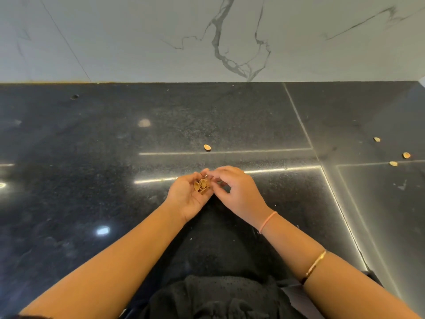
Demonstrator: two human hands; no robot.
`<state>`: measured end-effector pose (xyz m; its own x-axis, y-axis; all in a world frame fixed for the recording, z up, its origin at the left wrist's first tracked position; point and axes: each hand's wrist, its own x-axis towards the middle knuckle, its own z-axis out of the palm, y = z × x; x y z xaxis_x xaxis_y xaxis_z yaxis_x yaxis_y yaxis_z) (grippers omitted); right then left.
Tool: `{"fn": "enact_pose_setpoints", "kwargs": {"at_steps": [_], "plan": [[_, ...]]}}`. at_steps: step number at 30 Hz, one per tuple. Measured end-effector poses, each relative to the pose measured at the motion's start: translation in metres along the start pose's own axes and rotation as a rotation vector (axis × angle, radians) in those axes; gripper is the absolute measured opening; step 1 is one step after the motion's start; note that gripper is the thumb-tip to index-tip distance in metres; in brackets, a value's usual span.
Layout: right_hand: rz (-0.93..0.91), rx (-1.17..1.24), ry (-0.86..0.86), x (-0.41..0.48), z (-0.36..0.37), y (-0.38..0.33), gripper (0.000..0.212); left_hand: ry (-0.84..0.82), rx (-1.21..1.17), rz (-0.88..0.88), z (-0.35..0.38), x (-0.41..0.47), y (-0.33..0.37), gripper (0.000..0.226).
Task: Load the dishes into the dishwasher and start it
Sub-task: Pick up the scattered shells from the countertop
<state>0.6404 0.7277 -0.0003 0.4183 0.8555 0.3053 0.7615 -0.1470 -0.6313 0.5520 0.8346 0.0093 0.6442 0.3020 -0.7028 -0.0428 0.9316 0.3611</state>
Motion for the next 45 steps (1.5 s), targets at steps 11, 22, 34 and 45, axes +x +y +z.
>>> {"fn": "enact_pose_setpoints", "kwargs": {"at_steps": [11, 22, 34, 45], "plan": [[0.209, -0.423, -0.431, 0.074, 0.024, 0.025, 0.057, -0.001, -0.047, -0.002, -0.017, -0.01, 0.021, 0.031], [0.331, -0.067, 0.147, 0.022, 0.018, 0.003, 0.018, -0.064, 0.011, 0.012, -0.031, -0.013, 0.024, 0.039], [0.323, 0.043, 0.418, -0.022, -0.014, -0.016, 0.011, -0.202, 0.078, -0.143, 0.002, -0.004, -0.002, 0.033], [0.664, -0.113, 0.478, -0.078, -0.103, 0.068, 0.014, -0.264, 0.255, -0.194, 0.104, 0.008, -0.069, 0.026]]}}
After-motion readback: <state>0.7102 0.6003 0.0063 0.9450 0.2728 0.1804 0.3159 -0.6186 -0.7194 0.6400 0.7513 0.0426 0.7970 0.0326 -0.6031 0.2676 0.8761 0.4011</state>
